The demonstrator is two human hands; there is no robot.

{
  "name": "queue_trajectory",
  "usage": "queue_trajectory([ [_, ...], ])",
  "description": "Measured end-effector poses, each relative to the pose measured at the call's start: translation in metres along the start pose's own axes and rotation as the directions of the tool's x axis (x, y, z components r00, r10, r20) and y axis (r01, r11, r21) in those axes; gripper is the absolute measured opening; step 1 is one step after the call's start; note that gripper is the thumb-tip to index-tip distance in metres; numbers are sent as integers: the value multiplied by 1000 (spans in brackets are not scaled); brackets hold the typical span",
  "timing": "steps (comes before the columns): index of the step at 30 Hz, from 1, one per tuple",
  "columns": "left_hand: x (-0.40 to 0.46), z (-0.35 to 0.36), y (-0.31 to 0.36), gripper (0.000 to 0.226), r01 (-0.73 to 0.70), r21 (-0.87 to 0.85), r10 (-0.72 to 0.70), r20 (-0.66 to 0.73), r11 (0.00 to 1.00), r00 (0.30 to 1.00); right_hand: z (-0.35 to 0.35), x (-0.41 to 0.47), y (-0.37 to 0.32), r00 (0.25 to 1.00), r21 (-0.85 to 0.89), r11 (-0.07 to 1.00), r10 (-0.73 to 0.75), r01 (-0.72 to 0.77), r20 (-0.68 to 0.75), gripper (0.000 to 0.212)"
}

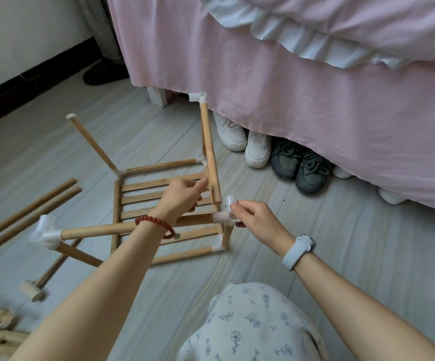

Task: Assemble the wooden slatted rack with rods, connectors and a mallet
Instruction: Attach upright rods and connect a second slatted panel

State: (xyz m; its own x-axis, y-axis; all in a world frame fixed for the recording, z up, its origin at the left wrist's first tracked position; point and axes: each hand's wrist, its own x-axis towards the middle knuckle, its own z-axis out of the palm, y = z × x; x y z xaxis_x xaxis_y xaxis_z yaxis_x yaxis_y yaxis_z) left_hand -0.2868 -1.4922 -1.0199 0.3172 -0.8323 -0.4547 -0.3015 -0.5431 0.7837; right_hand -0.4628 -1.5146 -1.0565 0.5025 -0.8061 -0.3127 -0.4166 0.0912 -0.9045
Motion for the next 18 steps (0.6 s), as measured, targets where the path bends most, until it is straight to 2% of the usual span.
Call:
queue_trajectory([
  [2,10,4,6,31,164,-199,-133,159,966,978,-1,0,-1,1000,-36,999,8,-7,14,35],
  [4,19,7,8,26,188,-249,-130,231,950,964,-1,0,-4,999,-80,997,-4,7,44,32],
  [8,27,12,6,24,163,-286,-102,218,944,971,-4,0,-11,997,-206,977,-37,52,73,32],
  [13,26,22,16,25,143,-374,-78,182,916,980,0,-4,-18,989,-246,965,-58,91,136,28],
  [15,25,29,28,27,117,-309,-64,178,944,982,12,-6,-16,985,-265,960,-42,87,169,23],
  [18,25,28,30,30,68,-120,-45,188,990,981,15,-8,-12,989,-260,962,-45,80,139,18],
])
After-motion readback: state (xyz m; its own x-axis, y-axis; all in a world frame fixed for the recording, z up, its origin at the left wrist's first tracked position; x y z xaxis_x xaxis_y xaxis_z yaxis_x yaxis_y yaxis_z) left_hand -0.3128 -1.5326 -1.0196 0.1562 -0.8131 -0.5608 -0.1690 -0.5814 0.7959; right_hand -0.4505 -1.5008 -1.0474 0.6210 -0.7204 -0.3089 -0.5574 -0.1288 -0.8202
